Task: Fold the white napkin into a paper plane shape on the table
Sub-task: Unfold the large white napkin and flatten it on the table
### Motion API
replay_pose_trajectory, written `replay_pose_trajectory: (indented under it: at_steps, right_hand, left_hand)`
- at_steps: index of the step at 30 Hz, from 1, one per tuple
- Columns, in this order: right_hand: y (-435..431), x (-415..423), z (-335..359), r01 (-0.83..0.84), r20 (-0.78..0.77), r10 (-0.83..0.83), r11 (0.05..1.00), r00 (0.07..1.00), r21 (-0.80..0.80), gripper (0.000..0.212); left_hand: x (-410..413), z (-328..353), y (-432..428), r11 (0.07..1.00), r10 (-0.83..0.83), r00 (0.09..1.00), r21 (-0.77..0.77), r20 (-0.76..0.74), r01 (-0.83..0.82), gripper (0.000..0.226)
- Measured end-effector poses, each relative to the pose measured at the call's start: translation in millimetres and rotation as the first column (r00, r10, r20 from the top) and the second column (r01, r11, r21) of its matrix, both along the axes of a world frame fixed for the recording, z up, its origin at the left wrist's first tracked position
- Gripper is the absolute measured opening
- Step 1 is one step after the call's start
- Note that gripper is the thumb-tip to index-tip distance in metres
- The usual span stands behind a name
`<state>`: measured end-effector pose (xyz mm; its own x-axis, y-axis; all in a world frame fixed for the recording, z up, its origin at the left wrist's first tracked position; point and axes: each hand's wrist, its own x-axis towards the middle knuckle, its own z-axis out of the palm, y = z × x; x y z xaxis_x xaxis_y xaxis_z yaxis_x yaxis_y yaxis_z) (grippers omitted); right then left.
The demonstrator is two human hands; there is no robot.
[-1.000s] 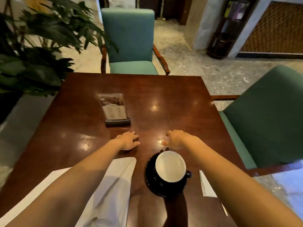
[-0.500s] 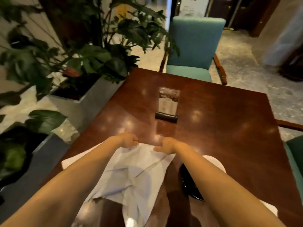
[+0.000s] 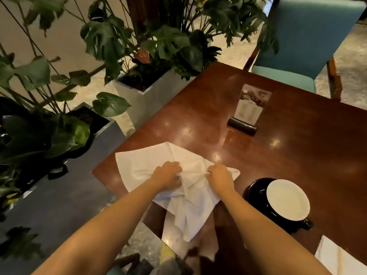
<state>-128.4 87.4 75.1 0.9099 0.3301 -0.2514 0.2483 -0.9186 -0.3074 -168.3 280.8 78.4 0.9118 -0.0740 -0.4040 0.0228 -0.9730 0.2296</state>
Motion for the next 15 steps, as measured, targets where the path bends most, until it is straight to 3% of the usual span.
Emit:
replay_pose_trajectory:
  at_steps: [5,7,10,15]
  right_hand:
    - [4,8,14,-0.007,-0.047,0.017,0.978,0.999,0.208,0.028]
    - [6,12,24,0.032,-0.057,-0.015,0.950,0.998,0.310,0.036]
    - [11,22,45,0.083,-0.036,-0.074,0.907,0.997,0.413,0.031]
    - [25,45,100,-0.006,-0.010,0.012,0.877,1.000,0.480,0.025]
  left_hand:
    - [9,5,-6,0.974,0.070,0.997,-0.216,0.022,-0.063,0.028]
    - [19,12,-3,0.937,0.056,0.998,-0.346,-0.011,-0.056,0.021]
    - [32,27,3,0.853,0.141,0.990,-0.505,-0.022,-0.133,0.016]
    - [67,77,11,0.774,0.215,0.947,-0.632,0.241,-0.015,0.020]
